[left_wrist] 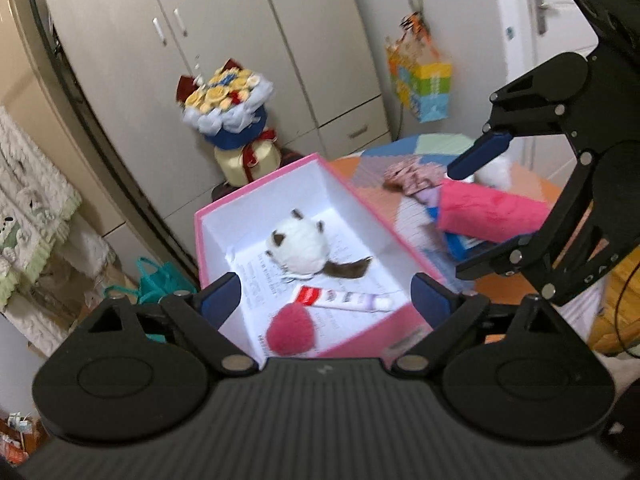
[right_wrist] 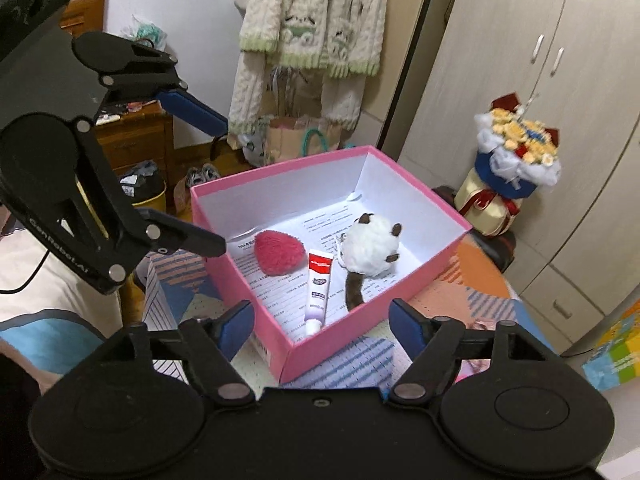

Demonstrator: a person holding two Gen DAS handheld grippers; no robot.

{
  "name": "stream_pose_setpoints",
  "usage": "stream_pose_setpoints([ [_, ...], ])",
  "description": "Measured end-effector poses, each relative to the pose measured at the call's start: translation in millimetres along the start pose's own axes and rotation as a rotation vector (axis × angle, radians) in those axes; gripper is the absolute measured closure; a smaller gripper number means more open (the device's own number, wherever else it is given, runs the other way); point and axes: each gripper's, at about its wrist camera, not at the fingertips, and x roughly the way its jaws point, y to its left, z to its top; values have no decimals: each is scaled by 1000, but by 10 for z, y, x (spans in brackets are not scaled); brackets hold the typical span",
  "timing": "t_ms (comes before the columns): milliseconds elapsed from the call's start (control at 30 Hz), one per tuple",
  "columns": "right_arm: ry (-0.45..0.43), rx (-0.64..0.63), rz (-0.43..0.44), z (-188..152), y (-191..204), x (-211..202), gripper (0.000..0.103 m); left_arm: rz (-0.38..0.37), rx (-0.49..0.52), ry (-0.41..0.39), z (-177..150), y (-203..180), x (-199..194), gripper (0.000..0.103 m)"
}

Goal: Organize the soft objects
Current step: 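Move both grippers back toward the pink envelope on the table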

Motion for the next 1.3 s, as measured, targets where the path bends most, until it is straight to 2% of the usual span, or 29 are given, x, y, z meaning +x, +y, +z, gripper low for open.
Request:
stream_pose_setpoints([
  [233,-67,25,-55,-484,-42,-531,17,-125,-30,-35,68,-340,-226,10],
  [367,-82,73,-84,-857,-124,-715,15,-224,-54,-40,73,-547,-228,10],
  [533,-80,126,-103,-1253,-172,-793,15,-317,-62,1,86,-820,-27,12],
  [733,-69,162,-79,-1561,-217,-701,15,-423,-66,49,64,-1106,298,13],
  [1000,-50,182,-36,-1855,-372,-384,14,-454,-124,125,-11,-1317,873,13],
  [1167,-79,167,-43,-1960,-498,-198,14,-472,-154,128,-50,-1382,1142,15],
  [1300,-95,119,-88,-2008,-564,-41,14,-427,-209,119,-61,-1401,1361,16],
])
